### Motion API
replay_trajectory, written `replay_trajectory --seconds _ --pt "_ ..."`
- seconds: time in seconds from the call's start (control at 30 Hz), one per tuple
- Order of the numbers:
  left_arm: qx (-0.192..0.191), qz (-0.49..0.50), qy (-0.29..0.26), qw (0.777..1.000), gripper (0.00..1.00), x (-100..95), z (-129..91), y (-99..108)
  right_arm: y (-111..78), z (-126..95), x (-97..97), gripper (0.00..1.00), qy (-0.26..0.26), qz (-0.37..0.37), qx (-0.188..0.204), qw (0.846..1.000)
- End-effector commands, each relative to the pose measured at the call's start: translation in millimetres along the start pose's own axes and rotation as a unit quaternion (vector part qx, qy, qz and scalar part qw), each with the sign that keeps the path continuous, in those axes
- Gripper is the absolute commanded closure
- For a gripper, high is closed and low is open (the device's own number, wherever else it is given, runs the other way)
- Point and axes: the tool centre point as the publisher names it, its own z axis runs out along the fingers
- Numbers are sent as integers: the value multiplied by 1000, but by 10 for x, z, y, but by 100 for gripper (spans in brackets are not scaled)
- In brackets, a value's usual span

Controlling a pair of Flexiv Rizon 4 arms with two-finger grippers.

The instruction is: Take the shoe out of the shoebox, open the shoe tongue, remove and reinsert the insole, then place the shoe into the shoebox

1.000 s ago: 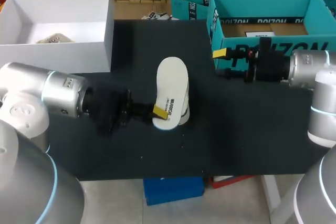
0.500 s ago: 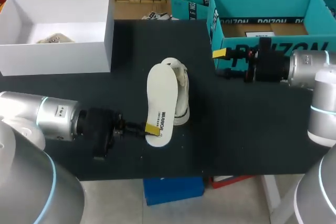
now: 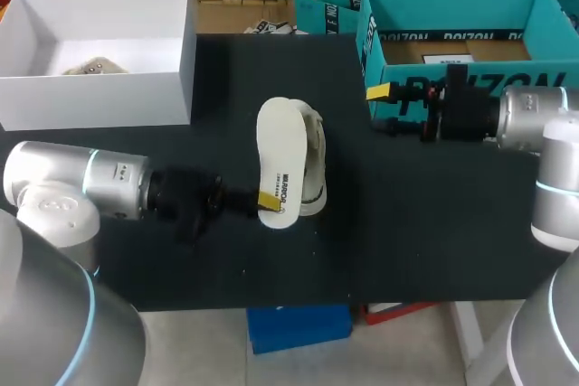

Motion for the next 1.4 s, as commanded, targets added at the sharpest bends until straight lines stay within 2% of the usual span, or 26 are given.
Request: replay_trajectory --seconds 0.03,0.43,1.03,1.2,1.4 --pt "3 0 0 1000 100 -6 79 149 -6 16 -8 0 0 0 -2 1000" --pt "-5 14 17 1000 100 -69 119 387 -6 16 -8 0 0 0 -2 1000" --pt "-4 12 19 1000 100 -67 129 393 -6 16 -8 0 0 0 -2 1000" --pt "-4 12 19 1000 100 -67 129 393 32 226 -43 0 0 -9 54 999" --pt "-4 12 19 1000 100 -67 129 393 -14 415 -84 0 14 -14 74 997"
